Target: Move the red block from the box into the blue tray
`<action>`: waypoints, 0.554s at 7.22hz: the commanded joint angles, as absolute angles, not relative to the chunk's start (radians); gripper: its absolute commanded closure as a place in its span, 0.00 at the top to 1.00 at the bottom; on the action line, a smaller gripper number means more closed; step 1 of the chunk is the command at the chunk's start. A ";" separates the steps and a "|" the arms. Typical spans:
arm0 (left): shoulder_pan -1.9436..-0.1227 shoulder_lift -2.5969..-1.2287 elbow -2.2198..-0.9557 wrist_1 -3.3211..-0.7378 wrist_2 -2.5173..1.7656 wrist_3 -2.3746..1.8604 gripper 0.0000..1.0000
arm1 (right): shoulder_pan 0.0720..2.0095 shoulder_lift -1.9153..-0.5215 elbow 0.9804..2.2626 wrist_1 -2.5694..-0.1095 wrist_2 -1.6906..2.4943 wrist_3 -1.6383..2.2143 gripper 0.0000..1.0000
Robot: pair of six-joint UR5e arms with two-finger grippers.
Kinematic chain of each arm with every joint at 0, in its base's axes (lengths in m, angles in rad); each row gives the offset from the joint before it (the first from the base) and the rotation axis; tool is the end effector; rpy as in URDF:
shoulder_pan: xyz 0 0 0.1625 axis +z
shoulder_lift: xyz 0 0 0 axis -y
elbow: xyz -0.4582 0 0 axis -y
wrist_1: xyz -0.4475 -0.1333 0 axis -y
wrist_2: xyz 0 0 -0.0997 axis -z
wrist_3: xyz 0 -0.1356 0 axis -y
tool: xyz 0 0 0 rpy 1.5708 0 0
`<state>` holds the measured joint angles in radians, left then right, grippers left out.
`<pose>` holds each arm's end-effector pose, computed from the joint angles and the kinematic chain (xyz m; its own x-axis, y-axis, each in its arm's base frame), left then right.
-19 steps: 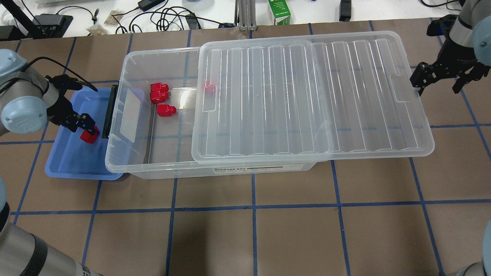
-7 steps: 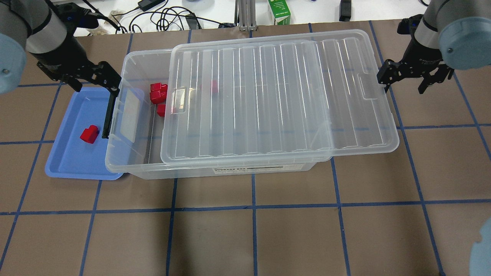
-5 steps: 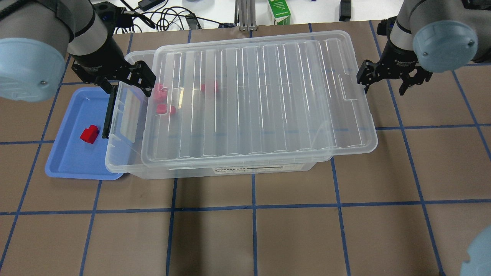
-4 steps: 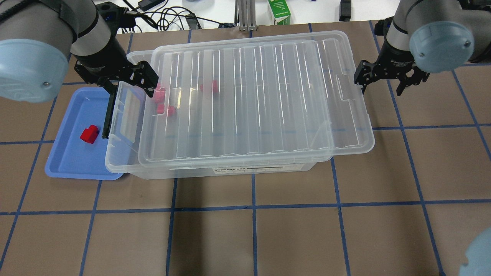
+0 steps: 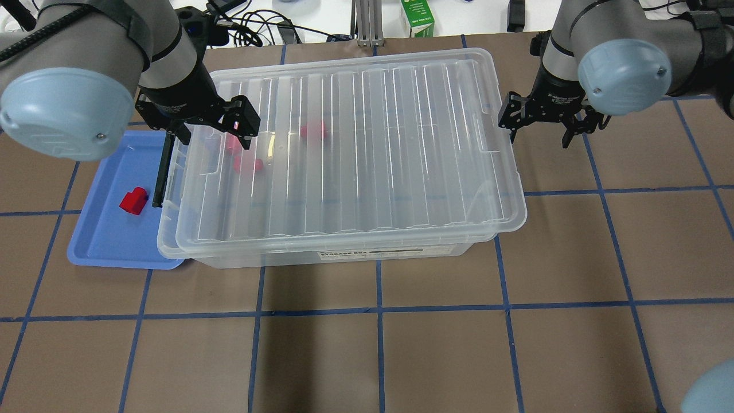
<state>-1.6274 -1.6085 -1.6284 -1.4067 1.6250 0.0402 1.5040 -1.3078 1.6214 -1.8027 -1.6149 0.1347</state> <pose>-0.1581 -0.5635 0.4496 -0.9941 0.0928 -0.0568 0.0965 0.9931 -0.0665 0.0848 -0.6402 0.3237 -0.9791 0.1961 0.0545 0.1998 0.9770 0.0750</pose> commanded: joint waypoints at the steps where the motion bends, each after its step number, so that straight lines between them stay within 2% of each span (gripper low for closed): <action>1: -1.622 -1.592 -1.617 -1.407 1.620 0.026 1.00 | 1.512 -1.307 1.621 -1.801 -1.609 0.144 1.00; 4: -1.606 -1.589 -1.618 -1.410 1.621 0.031 1.00 | 1.522 -1.316 1.620 -1.799 -1.611 0.131 1.00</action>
